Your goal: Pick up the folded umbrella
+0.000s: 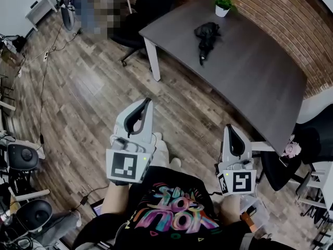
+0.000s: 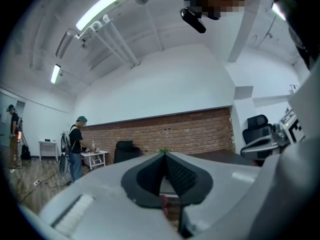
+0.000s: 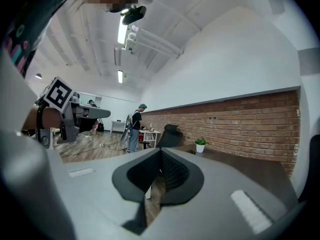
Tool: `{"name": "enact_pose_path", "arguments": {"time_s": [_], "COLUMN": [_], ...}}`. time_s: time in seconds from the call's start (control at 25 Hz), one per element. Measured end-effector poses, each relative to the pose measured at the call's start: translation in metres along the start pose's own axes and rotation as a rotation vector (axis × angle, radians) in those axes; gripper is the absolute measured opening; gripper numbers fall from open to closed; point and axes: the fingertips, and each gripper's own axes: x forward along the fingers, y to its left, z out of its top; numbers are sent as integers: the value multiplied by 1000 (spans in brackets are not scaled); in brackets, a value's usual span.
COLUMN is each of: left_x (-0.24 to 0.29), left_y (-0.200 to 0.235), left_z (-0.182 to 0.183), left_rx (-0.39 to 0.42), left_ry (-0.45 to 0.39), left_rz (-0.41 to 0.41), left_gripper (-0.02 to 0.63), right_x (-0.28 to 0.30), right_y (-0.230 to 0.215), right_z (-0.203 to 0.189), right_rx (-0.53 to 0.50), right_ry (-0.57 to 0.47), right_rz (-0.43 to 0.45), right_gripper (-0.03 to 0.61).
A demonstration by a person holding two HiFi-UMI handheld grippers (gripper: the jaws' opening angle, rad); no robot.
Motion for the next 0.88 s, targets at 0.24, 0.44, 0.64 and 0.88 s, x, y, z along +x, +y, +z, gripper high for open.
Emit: {"name": "enact_pose_path", "arguments": {"time_s": [0.24,0.44,0.64,0.88], "left_x": [44,103,153,194], "left_y": [32,82,139,182], "left_z": [-12,-10,-6,-10], "left_rx": [37,42,41,28], "left_ry": [5,3,9,6], "left_rz": [-24,-39,-55,-93], "left_gripper": [0,2,2,2], "right_x": [53,120,190,247], "right_y": [-3,-10,-9,-1], "right_z": [-9,-2,15,21], "right_rx": [5,18,11,4], "right_ry": [43,66,58,70], "right_rz": [-11,-46,-68,-88], "right_gripper": [3,3,3,3]}}
